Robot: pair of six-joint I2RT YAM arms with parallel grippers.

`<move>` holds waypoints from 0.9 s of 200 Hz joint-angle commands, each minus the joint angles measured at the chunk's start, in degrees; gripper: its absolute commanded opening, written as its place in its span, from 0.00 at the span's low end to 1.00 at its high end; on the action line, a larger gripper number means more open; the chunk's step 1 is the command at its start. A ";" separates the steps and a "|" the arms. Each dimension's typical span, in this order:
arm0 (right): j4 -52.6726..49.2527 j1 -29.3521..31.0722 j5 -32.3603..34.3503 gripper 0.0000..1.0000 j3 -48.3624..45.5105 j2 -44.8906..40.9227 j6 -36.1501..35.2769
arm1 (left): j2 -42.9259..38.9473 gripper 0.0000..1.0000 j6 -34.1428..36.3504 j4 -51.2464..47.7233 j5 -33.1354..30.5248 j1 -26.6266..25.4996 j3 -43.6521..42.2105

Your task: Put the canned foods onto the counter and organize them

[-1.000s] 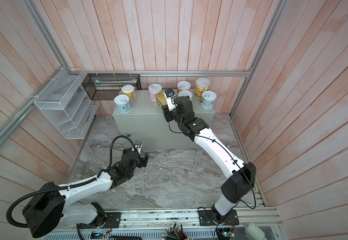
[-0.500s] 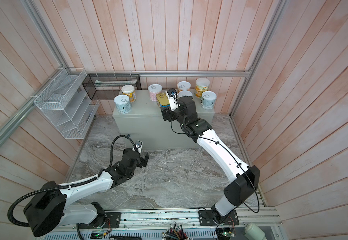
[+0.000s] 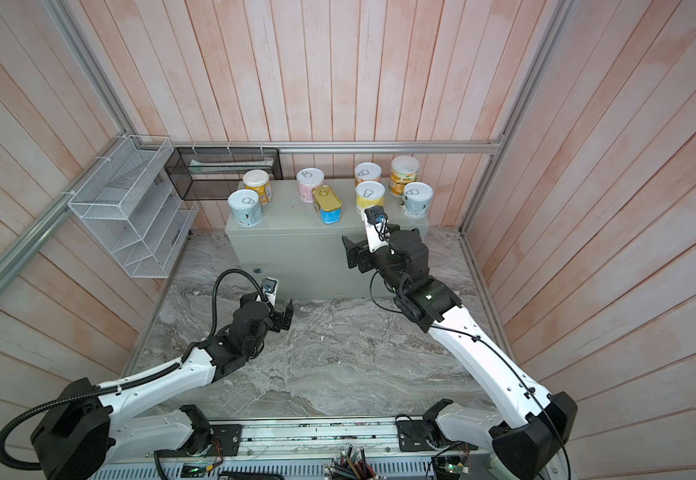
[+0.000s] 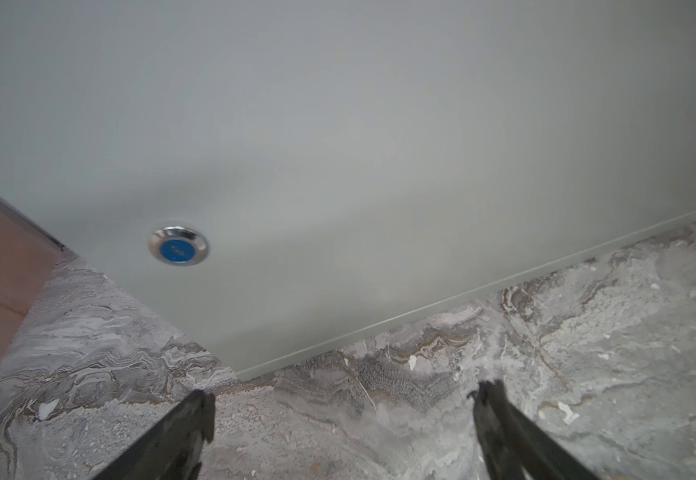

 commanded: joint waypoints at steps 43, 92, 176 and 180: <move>16.13 -5.50 6.18 0.94 -20.33 -13.61 1.39 | -10.61 1.00 -1.45 2.44 -2.69 4.42 -4.84; 31.94 -12.98 17.59 0.95 -36.51 -17.78 2.78 | -16.12 1.00 -2.88 1.37 -2.00 11.55 -5.98; 51.55 -25.56 27.89 0.95 -53.69 -9.24 5.84 | -10.14 1.00 2.53 13.99 -0.65 23.62 -9.15; 52.17 -26.19 27.78 0.95 -54.26 -8.90 6.68 | -9.50 1.00 2.65 14.73 0.01 24.57 -9.23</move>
